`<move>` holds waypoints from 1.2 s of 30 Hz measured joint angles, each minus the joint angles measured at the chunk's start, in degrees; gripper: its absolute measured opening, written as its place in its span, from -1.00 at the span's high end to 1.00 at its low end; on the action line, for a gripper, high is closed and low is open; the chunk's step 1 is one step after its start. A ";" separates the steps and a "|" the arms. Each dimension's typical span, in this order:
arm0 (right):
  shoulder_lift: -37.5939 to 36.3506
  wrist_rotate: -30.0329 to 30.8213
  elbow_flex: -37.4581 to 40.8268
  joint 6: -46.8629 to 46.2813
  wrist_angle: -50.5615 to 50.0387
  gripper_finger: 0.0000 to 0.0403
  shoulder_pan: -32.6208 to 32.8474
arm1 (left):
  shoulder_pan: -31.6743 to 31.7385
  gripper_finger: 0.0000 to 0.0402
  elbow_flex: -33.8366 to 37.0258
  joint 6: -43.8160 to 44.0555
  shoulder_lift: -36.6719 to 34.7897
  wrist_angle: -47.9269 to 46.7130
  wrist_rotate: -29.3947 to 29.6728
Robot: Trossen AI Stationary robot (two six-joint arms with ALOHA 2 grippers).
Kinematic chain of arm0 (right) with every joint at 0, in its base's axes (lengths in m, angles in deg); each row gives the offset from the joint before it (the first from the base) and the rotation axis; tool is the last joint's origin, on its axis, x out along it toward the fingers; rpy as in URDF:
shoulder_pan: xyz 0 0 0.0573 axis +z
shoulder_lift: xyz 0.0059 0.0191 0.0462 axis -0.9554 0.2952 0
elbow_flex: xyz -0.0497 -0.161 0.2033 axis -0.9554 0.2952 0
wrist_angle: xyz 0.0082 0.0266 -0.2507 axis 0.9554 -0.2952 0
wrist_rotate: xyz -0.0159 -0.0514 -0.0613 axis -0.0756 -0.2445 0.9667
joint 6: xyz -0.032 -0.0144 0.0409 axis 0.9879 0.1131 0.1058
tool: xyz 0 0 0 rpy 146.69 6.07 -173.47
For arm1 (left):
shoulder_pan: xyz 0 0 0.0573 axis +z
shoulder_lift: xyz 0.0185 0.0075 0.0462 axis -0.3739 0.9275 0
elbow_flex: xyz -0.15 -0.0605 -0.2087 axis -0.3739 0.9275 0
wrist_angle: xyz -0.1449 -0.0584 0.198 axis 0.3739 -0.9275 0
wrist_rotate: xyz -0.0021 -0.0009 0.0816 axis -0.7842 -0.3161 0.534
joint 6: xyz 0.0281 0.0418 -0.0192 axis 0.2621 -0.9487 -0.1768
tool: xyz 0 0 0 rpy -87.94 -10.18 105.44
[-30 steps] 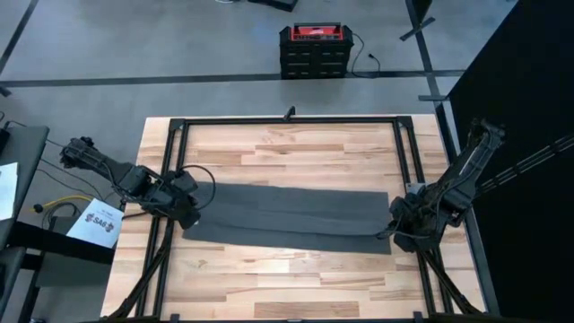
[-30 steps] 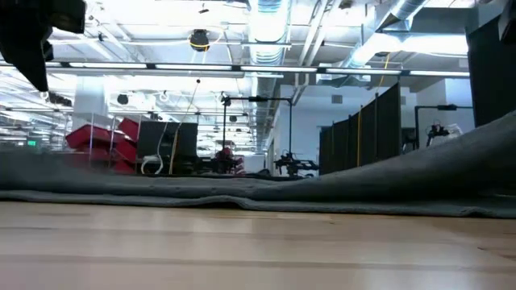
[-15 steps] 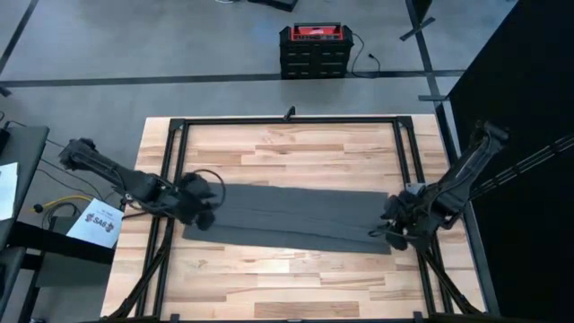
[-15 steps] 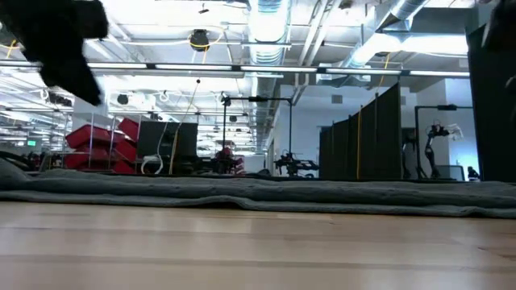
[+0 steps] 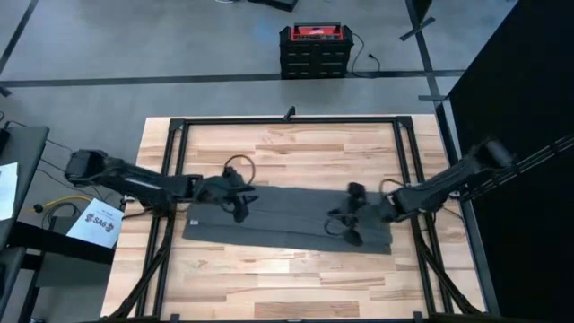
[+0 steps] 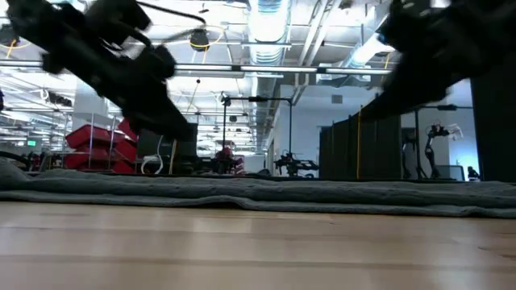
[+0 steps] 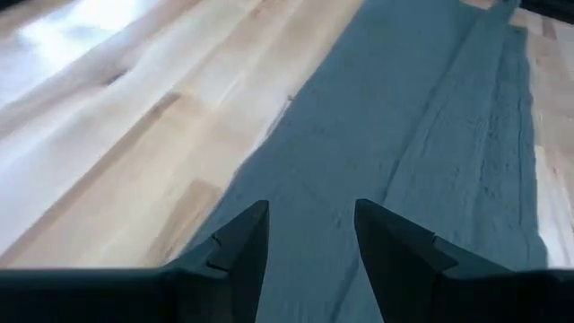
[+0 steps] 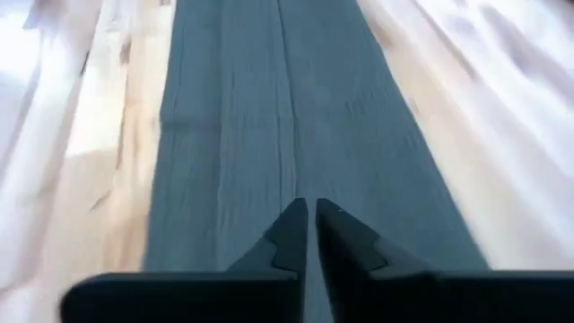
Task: Roll towel
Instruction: Fold the gray towel
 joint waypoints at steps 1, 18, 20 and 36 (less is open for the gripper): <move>2.94 -0.96 0.00 2.67 4.58 0.96 -1.53 | 1.11 0.24 -0.52 -0.97 2.97 2.43 -0.83; 40.87 -12.26 -10.37 14.90 39.68 1.00 -12.13 | 9.09 0.24 -10.86 -4.10 31.01 9.62 -0.96; 41.64 -12.27 -11.22 14.95 39.77 1.00 -11.70 | 9.23 0.24 -10.86 -4.10 31.01 8.75 -0.94; 40.30 -12.95 -14.98 11.84 41.57 1.00 0.07 | 11.54 0.24 -10.94 -2.12 30.97 5.10 -0.92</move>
